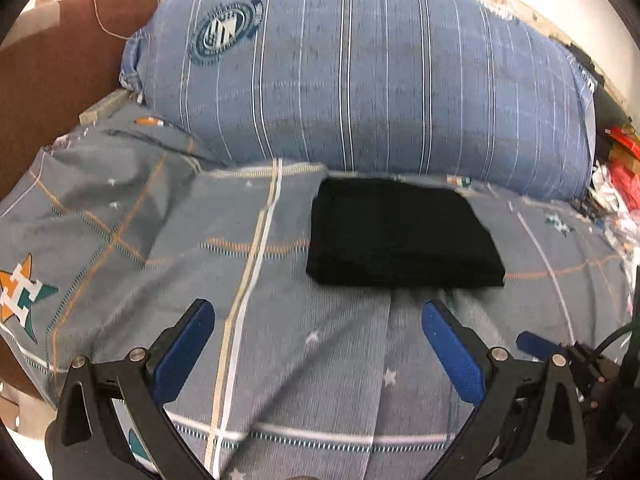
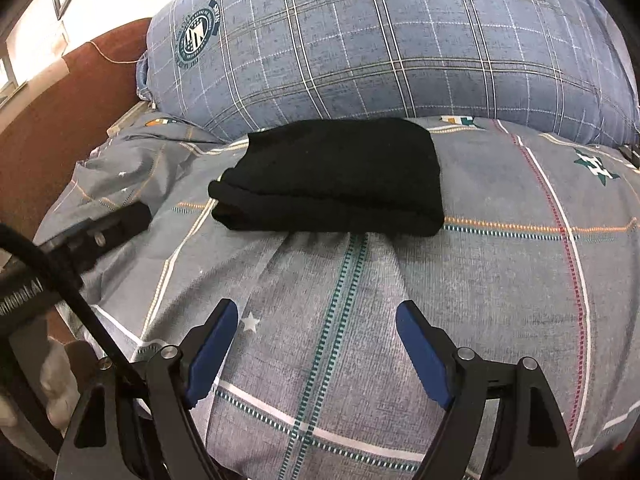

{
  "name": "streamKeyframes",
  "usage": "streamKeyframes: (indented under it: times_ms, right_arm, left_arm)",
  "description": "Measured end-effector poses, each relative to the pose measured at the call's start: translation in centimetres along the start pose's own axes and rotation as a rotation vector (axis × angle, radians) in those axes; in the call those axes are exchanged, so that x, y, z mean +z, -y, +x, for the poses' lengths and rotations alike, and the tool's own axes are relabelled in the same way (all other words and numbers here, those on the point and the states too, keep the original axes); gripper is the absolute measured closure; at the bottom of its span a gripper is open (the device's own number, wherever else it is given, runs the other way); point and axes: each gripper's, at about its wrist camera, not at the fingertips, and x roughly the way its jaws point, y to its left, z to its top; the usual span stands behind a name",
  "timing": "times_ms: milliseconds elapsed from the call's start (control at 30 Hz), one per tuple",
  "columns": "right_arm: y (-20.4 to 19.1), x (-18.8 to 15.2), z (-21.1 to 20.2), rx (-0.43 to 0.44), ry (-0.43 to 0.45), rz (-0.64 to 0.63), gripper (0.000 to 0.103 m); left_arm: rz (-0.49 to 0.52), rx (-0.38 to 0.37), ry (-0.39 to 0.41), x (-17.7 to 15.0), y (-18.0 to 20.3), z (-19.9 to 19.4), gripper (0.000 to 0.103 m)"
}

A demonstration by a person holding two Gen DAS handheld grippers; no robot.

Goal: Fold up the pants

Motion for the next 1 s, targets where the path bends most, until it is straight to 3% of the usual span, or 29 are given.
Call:
streamKeyframes:
  times_ms: [1000]
  right_arm:
    - [0.4, -1.9, -0.4, -0.012, -0.030, 0.054, 0.016]
  left_arm:
    - [0.012, -0.006, -0.045, -1.6, -0.3, -0.1, 0.000]
